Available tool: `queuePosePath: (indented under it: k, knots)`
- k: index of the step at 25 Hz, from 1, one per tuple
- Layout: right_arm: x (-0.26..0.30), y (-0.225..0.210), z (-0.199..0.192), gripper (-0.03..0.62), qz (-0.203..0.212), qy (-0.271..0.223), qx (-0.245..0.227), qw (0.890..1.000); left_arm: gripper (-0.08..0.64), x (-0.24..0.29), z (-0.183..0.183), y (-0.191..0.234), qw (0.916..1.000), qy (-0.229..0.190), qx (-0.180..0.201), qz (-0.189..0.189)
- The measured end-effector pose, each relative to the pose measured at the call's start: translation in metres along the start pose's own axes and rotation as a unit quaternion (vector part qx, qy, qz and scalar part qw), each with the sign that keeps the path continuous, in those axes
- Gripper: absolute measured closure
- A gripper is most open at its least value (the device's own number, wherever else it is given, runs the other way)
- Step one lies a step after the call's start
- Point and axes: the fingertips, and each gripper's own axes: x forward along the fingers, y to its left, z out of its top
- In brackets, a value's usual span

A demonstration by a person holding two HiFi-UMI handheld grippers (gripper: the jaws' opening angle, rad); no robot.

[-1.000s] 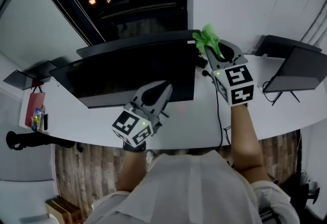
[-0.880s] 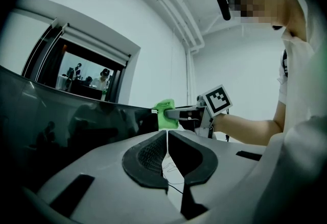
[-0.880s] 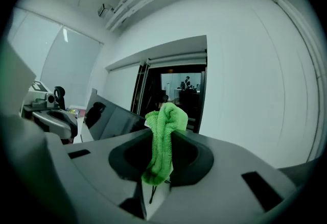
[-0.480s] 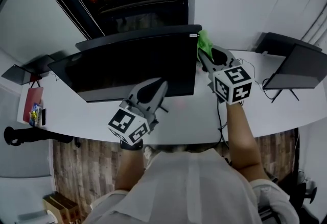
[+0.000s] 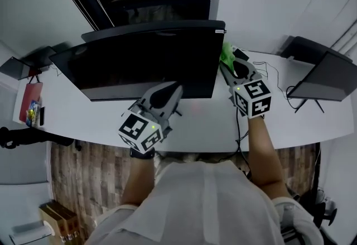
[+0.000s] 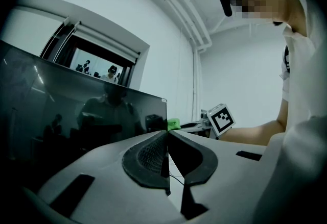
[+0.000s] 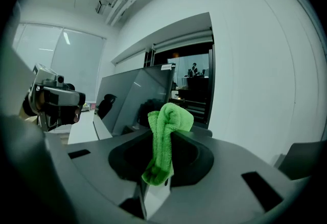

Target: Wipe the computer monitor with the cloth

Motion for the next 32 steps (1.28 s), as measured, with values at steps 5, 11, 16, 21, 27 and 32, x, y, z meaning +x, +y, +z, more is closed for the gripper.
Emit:
queuePosePath:
  k: [5, 11, 16, 21, 27, 32]
  knots:
    - [0.003, 0.006, -0.021, 0.522, 0.005, 0.019, -0.003, 1.000, 0.538, 0.000, -0.017, 0.004, 0.9999, 0.010, -0.008, 0.004]
    - [0.006, 0.010, -0.045, 0.522, 0.012, 0.036, 0.001, 0.999, 0.538, 0.003, -0.038, 0.006, 0.9996, 0.020, -0.018, 0.005]
    - [0.009, 0.014, -0.062, 0.522, 0.014, 0.050, 0.009, 0.999, 0.538, 0.003, -0.051, 0.008, 0.9992, 0.030, -0.026, 0.005]
    - [0.011, 0.016, -0.077, 0.522, 0.017, 0.058, 0.012, 0.998, 0.538, 0.004, -0.063, 0.009, 0.9987, 0.038, -0.033, 0.005]
    - [0.013, 0.018, -0.091, 0.522, 0.019, 0.065, 0.015, 0.998, 0.538, 0.005, -0.071, 0.012, 0.9983, 0.044, -0.038, 0.006]
    - [0.015, 0.023, -0.109, 0.522, 0.024, 0.082, 0.020, 0.996, 0.538, 0.002, -0.076, 0.013, 0.9979, 0.047, -0.044, 0.008]
